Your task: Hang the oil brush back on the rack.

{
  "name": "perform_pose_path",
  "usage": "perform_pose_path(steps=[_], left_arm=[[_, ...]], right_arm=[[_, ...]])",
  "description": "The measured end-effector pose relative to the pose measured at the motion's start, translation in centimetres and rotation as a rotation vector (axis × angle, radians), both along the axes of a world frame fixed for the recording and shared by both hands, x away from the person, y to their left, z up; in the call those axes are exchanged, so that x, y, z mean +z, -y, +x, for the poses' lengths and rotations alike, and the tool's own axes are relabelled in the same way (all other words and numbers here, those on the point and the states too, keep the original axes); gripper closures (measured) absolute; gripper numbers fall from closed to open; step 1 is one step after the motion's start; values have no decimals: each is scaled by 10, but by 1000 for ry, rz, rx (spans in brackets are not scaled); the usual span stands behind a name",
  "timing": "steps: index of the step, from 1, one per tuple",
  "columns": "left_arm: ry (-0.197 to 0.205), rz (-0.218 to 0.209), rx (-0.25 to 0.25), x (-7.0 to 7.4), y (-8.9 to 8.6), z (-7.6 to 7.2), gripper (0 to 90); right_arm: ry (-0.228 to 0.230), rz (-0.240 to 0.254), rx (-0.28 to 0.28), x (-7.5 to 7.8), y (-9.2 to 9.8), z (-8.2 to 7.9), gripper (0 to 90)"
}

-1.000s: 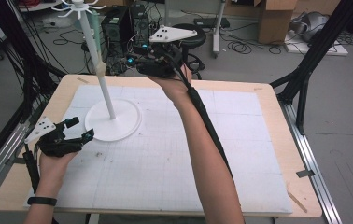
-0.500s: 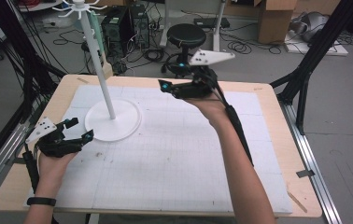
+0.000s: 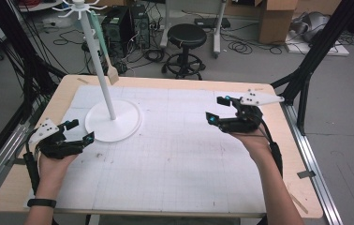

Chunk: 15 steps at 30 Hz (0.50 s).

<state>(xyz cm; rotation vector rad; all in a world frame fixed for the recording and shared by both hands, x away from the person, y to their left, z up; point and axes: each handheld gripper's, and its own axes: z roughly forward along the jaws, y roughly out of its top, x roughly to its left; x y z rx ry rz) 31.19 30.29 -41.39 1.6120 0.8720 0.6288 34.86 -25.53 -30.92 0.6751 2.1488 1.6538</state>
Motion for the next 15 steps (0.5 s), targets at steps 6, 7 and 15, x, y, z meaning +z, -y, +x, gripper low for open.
perform_pose_path(steps=[6,7,15], left_arm=[[0,-3,1,-1,2,1,154],[-2,-2,2,-1,2,2,154],[-4,-2,4,-3,3,5,154]], right_arm=[[-34,4,-32,-33,32,-18,223],[-40,8,-39,-38,36,-21,215],[-73,24,-96,-72,65,-39,179]])
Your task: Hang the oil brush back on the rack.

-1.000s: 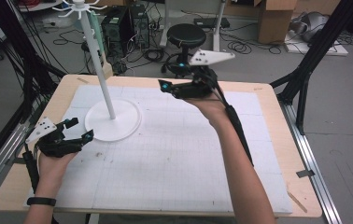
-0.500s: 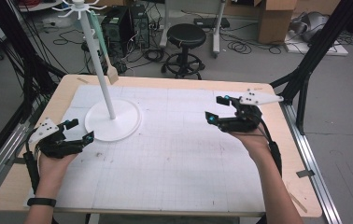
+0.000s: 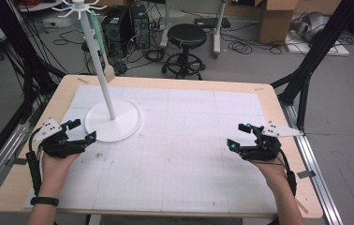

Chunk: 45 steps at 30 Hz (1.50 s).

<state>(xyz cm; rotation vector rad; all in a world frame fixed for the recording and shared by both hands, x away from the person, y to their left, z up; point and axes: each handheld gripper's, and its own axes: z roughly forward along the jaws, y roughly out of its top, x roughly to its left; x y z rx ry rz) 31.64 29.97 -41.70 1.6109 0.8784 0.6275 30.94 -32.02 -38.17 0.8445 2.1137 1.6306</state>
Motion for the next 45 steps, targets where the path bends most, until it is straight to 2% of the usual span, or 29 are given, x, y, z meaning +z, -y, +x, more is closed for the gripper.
perform_pose_path(steps=[10,19,21,23,27,32,38,45], left_arm=[[0,9,-6,0,2,0,154],[0,8,-11,-1,2,0,154],[1,13,-12,-1,2,0,154],[4,20,-15,-2,4,0,154],[1,26,-26,-3,7,1,154],[0,-3,-40,-3,8,2,154],[-13,23,-38,-5,7,2,154],[-21,26,-40,-6,9,2,154]], right_arm=[[-50,-6,-65,-32,28,-15,159],[-93,-32,-118,-57,41,-20,146],[-83,-52,-120,-58,41,-21,146],[-79,-48,-127,-59,42,-20,146],[-91,-54,-137,-61,43,-20,146],[-89,-34,-150,-60,47,-20,146],[-86,-29,-183,-58,50,-21,145],[-88,-27,-205,-58,52,-20,145]])
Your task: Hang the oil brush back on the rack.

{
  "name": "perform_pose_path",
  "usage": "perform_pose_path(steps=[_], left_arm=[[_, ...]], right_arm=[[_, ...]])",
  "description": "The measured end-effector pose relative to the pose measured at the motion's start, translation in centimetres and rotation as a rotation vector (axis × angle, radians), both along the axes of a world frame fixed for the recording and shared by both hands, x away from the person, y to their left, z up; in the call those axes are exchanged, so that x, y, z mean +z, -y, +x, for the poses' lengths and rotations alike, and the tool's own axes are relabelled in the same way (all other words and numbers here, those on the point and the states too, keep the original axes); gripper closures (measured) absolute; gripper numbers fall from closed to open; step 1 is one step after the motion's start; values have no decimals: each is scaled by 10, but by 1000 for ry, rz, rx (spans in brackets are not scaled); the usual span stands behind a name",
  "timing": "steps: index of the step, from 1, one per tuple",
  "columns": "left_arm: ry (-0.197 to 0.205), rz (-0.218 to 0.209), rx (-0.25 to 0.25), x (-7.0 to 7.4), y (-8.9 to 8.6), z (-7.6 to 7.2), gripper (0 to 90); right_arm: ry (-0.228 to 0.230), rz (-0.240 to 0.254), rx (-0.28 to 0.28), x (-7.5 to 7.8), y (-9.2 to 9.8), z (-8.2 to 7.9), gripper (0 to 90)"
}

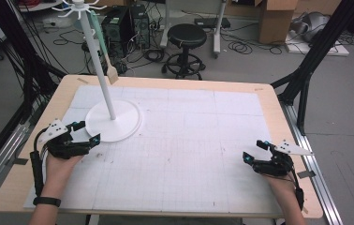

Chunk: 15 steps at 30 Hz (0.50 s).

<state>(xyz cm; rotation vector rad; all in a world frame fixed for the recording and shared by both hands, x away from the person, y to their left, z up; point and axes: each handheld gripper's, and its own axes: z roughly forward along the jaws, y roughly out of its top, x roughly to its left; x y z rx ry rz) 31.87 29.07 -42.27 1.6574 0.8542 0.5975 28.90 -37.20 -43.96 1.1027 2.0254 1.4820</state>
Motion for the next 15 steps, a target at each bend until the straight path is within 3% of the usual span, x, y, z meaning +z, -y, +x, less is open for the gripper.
perform_pose_path(steps=[15], left_arm=[[0,7,5,-2,-2,-1,154]], right_arm=[[6,4,-10,1,1,1,145]])
